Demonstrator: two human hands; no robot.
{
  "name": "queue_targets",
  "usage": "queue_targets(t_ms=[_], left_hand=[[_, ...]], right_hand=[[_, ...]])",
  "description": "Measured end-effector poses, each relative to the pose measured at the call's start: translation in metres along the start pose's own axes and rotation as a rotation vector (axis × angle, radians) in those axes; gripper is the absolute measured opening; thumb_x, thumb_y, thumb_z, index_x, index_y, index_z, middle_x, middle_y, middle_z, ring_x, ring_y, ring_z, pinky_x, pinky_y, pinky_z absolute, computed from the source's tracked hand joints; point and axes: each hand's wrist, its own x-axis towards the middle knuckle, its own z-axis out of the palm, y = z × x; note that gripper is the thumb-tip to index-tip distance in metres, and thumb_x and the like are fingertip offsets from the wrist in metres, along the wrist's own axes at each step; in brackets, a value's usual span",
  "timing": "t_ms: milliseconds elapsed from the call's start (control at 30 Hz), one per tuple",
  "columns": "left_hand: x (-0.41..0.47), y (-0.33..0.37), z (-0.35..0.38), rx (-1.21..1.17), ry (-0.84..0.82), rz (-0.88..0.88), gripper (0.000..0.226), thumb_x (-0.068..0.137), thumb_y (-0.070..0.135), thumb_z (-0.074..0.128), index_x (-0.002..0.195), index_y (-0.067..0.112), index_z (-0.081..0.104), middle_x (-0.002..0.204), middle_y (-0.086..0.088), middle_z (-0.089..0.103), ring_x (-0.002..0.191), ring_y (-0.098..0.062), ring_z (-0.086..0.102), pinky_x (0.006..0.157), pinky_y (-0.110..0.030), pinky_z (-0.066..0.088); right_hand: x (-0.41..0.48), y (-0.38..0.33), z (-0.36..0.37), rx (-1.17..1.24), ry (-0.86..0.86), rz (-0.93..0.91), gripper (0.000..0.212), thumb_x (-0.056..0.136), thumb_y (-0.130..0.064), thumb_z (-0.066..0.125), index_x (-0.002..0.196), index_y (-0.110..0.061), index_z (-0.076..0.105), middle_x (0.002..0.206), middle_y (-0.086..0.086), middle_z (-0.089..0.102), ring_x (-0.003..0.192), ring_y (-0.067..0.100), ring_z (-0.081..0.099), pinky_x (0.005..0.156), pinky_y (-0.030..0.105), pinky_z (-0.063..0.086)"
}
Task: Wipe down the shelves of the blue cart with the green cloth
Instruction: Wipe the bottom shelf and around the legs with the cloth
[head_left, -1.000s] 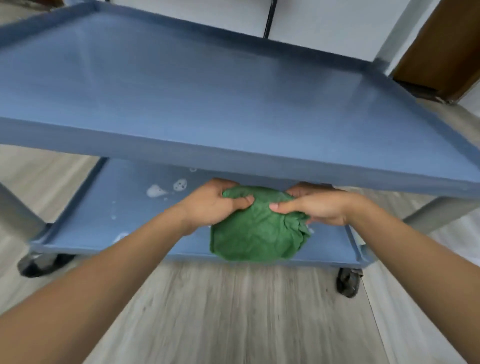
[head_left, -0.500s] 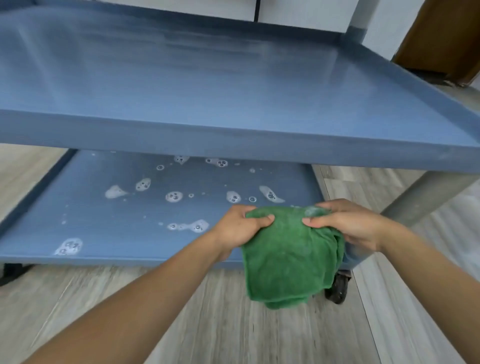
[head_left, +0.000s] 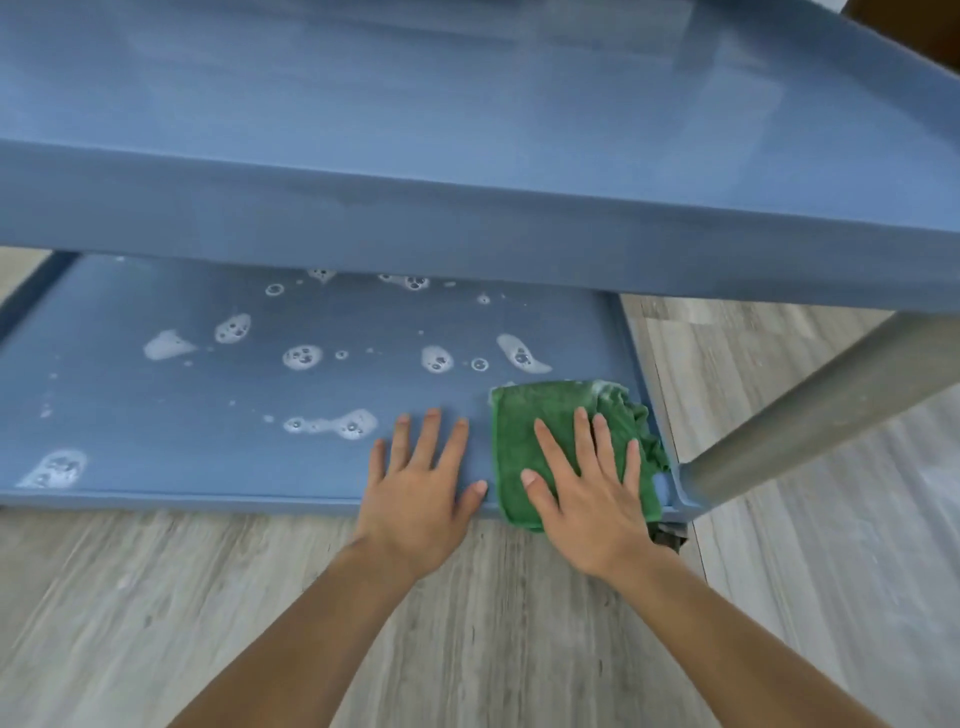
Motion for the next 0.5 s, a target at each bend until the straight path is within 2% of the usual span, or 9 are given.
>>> queue_targets(t_ms=[67, 200, 267, 400, 500], left_hand=[[-0.019, -0.011, 0.005, 0.020, -0.034, -0.039, 0.074, 0.099, 0.065, 0.016, 0.157, 0.031, -0.014, 0.167, 0.001, -0.019, 0.152, -0.031, -0.018, 0.123, -0.053, -0.002], [-0.047, -0.029, 0.006, 0.115, -0.057, -0.035, 0.080, 0.095, 0.071, 0.017, 0.155, 0.034, -0.022, 0.165, 0.000, -0.026, 0.151, -0.034, -0.021, 0.122, -0.055, -0.007], [-0.042, -0.034, 0.007, 0.168, -0.025, 0.013, 0.089, 0.092, 0.075, 0.025, 0.152, 0.035, -0.027, 0.163, 0.000, -0.031, 0.149, -0.035, -0.026, 0.121, -0.058, -0.008], [0.006, -0.031, 0.010, 0.225, 0.108, 0.109, 0.121, 0.078, 0.081, 0.050, 0.151, 0.029, -0.032, 0.158, -0.002, -0.040, 0.145, -0.033, -0.037, 0.117, -0.061, -0.015], [0.023, -0.021, 0.022, 0.244, 0.116, 0.157, 0.131, 0.074, 0.081, 0.056, 0.150, 0.024, -0.034, 0.156, -0.005, -0.043, 0.143, -0.033, -0.040, 0.116, -0.063, -0.014]], right_hand=[[0.004, -0.001, 0.000, -0.017, 0.007, 0.011, 0.068, 0.097, -0.068, 0.010, 0.156, -0.044, -0.012, 0.166, 0.007, -0.023, 0.151, 0.026, -0.028, 0.117, 0.063, -0.017], [0.018, -0.002, -0.013, -0.016, 0.069, -0.030, 0.072, 0.093, -0.075, 0.013, 0.157, -0.046, -0.002, 0.168, 0.008, -0.015, 0.153, 0.028, -0.019, 0.117, 0.064, -0.017], [0.023, -0.001, -0.013, -0.024, 0.069, -0.017, 0.072, 0.092, -0.076, 0.014, 0.157, -0.048, -0.001, 0.168, 0.008, -0.015, 0.153, 0.030, -0.019, 0.117, 0.066, -0.012], [0.025, -0.001, 0.007, -0.036, 0.091, 0.040, 0.071, 0.088, -0.080, 0.006, 0.153, -0.054, -0.009, 0.168, 0.003, -0.017, 0.153, 0.031, -0.021, 0.117, 0.066, -0.012], [0.024, -0.003, 0.014, -0.013, 0.102, 0.064, 0.070, 0.086, -0.081, 0.002, 0.150, -0.057, -0.015, 0.168, 0.000, -0.018, 0.153, 0.028, -0.022, 0.118, 0.064, -0.014]])
